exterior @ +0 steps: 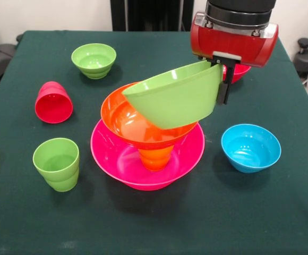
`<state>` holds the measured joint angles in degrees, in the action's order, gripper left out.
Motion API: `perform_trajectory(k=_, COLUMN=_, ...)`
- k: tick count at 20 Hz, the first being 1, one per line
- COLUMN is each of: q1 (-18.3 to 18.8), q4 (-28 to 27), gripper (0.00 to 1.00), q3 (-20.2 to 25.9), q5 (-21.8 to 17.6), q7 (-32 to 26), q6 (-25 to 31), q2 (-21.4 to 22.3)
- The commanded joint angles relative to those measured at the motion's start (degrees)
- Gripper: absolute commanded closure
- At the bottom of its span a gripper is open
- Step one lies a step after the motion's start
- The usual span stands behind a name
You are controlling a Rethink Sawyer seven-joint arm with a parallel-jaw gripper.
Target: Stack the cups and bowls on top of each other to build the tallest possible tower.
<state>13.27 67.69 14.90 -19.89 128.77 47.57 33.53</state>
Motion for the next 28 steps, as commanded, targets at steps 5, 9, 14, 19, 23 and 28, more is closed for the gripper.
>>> perform_trajectory(k=5, q1=0.02, q4=5.99, gripper=1.00, q3=0.05, q5=-2.02, q7=-4.25, q6=0.88, q2=0.19)
perform_trajectory(k=9, q1=0.57, q4=5.81, gripper=1.00, q3=0.36, q5=-2.17, q7=-5.47, q6=1.15, q2=0.12)
perform_trajectory(k=14, q1=1.77, q4=6.00, gripper=1.00, q3=0.82, q5=-2.38, q7=-7.60, q6=1.44, q2=0.47)
perform_trajectory(k=19, q1=2.55, q4=6.80, gripper=1.00, q3=1.09, q5=-2.60, q7=-8.32, q6=0.75, q2=0.87)
perform_trajectory(k=23, q1=2.77, q4=8.06, gripper=1.00, q3=1.12, q5=-2.50, q7=-8.07, q6=0.55, q2=1.66)
perform_trajectory(k=28, q1=2.65, q4=9.26, gripper=1.00, q3=0.96, q5=-2.61, q7=-7.10, q6=-0.14, q2=2.32)
